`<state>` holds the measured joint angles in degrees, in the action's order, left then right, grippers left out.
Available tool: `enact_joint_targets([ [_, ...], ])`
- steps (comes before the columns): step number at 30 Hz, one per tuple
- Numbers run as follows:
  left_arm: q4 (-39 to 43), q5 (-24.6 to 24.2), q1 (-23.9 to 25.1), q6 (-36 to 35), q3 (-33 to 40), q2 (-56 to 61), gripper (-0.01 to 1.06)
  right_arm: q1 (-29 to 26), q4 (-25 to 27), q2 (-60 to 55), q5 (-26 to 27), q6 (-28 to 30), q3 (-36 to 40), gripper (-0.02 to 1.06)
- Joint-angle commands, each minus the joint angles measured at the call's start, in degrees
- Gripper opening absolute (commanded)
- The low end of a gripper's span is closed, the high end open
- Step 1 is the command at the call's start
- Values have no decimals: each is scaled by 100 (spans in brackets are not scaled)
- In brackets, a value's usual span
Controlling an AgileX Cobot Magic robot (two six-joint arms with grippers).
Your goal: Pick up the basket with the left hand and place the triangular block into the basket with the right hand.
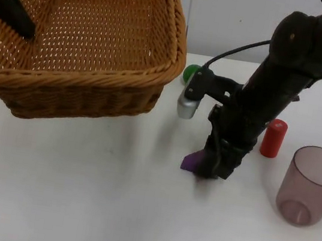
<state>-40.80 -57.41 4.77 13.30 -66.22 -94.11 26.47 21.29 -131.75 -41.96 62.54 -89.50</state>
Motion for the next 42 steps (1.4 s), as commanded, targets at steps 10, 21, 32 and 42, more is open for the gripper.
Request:
enact_joint_targets([
  [10, -137, -48, 3, -29, -48, 98, 1, -60, -48, 800, 19, -1145, -29, 0],
  [21, -187, -49, -15, -29, -36, 98, 1, -183, -2129, 2126, 247, -4475, -29, 0],
  [32, -9, -37, -678, -29, -36, 98, 1, -35, -2129, 3403, 215, -5394, -29, 0],
  [42, -9, 376, -1355, -286, -36, 98, 1, 1107, -2096, 3982, 236, -5574, -29, 0],
])
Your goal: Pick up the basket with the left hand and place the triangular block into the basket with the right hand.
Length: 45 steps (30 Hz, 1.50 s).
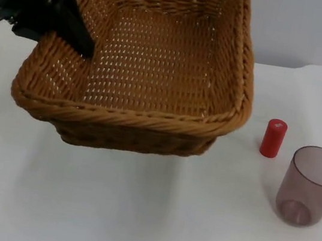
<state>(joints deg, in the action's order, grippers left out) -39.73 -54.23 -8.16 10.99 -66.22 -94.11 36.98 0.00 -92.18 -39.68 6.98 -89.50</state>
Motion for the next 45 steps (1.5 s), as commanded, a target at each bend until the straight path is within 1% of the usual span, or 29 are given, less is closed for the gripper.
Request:
enact_joint_targets([
  [1, -116, 58, -59, -69, -36, 88, 1, 169, 32, 1, 68, -89, -17, 0],
  [3, -116, 47, -59, -96, -36, 88, 1, 375, 0, -108, 165, -206, -17, 0],
  [6, -116, 47, -59, -96, -36, 88, 1, 499, 0, -334, 192, -363, -17, 0],
  [8, -116, 36, -59, -96, -36, 88, 1, 520, 60, -541, 192, -365, -17, 0],
  [17, -81, -17, -59, -123, -36, 88, 1, 563, 0, -1290, 139, -374, -17, 0],
  [21, -17, -43, -59, -123, -36, 88, 1, 563, 0, -1419, 139, -374, -17, 1],
  [23, -5, -43, -59, -123, -36, 88, 1, 563, -105, -1442, 139, -388, -17, 8],
  [25, -8, -31, -59, -143, -36, 88, 1, 563, -174, -1442, 123, -483, -17, 21],
  [26, -8, -31, -59, -143, -36, 88, 1, 563, -174, -1442, 123, -483, -17, 21],
  [27, -8, -31, -59, -143, -36, 88, 1, 563, -199, -1442, 116, -483, -17, 31],
  [29, -8, -31, -59, -143, -36, 88, 1, 563, -279, -1442, 102, -472, -17, 57],
  [30, 4, -31, -59, -141, -36, 88, 1, 563, -279, -1442, 102, -407, -17, 73],
  [31, 4, -31, -59, -141, -36, 88, 1, 563, -279, -1442, 102, -407, -17, 73],
  [33, 4, -31, -59, -141, -36, 88, 1, 563, -290, -1432, 136, -285, -17, 105],
  [41, 7, -41, -59, -141, -36, 88, 1, 563, -290, -1386, 207, -240, -17, 105],
  [45, 7, -41, -59, -141, -36, 88, 1, 563, -290, -1130, 303, -240, -17, 105],
])
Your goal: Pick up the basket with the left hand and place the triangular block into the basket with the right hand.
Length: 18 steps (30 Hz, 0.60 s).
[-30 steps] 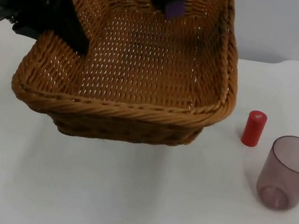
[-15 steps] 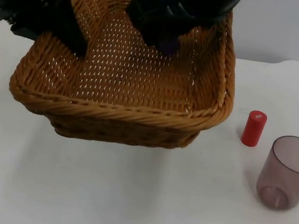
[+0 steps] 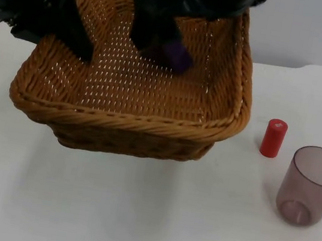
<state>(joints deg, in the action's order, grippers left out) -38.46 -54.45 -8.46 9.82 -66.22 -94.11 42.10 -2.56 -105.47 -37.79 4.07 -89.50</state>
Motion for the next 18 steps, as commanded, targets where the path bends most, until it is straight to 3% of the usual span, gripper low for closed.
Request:
enact_joint_targets([
  [1, -120, -19, -30, -24, -36, 88, 1, 51, -34, 329, 182, 50, -17, 105],
  [5, -120, -19, -30, -24, -36, 88, 1, 27, -197, 764, 253, -75, -17, 105],
  [10, -120, -19, -30, -24, -36, 88, 1, 27, -881, 1527, 231, -726, -17, 105],
  [13, -115, -31, -30, -24, -36, 88, 1, 27, -1679, 2049, 220, -1345, -17, 105],
  [14, -115, -31, -30, -24, -36, 88, 1, 27, -1679, 2049, 220, -1345, -17, 105],
  [17, -115, -31, -30, -24, -36, 88, 1, -82, -2533, 2544, 100, -2219, -17, 105],
  [18, -115, -31, -30, -24, -36, 88, 1, -251, -2502, 2698, 98, -2313, -8, 105],
])
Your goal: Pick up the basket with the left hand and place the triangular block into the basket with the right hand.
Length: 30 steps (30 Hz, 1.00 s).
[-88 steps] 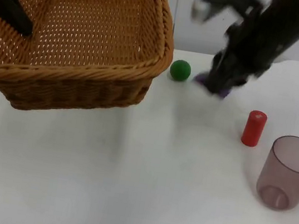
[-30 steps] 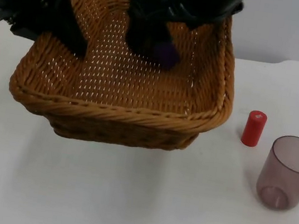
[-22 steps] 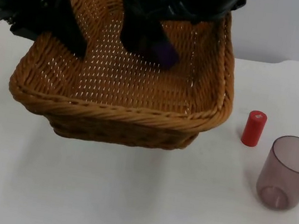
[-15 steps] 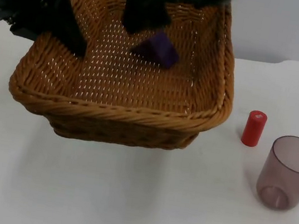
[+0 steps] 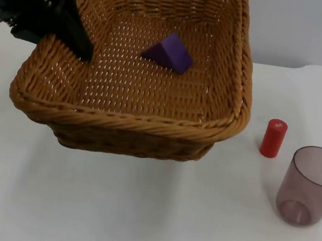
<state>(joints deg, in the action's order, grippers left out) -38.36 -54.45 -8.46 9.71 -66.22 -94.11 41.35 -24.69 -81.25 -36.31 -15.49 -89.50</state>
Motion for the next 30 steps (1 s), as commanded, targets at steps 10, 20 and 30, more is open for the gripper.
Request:
enact_joint_targets([
  [10, -125, 18, -30, 50, -36, 88, 1, -3291, 2794, 678, -449, 1903, 6, 105],
  [20, -125, 256, -30, -147, -36, -15, 1, -4327, 3297, 700, -1041, 2563, 6, 105],
  [30, -127, 682, -119, -147, -36, -652, 1, -4327, 3402, 700, -1140, 2761, 6, 105],
])
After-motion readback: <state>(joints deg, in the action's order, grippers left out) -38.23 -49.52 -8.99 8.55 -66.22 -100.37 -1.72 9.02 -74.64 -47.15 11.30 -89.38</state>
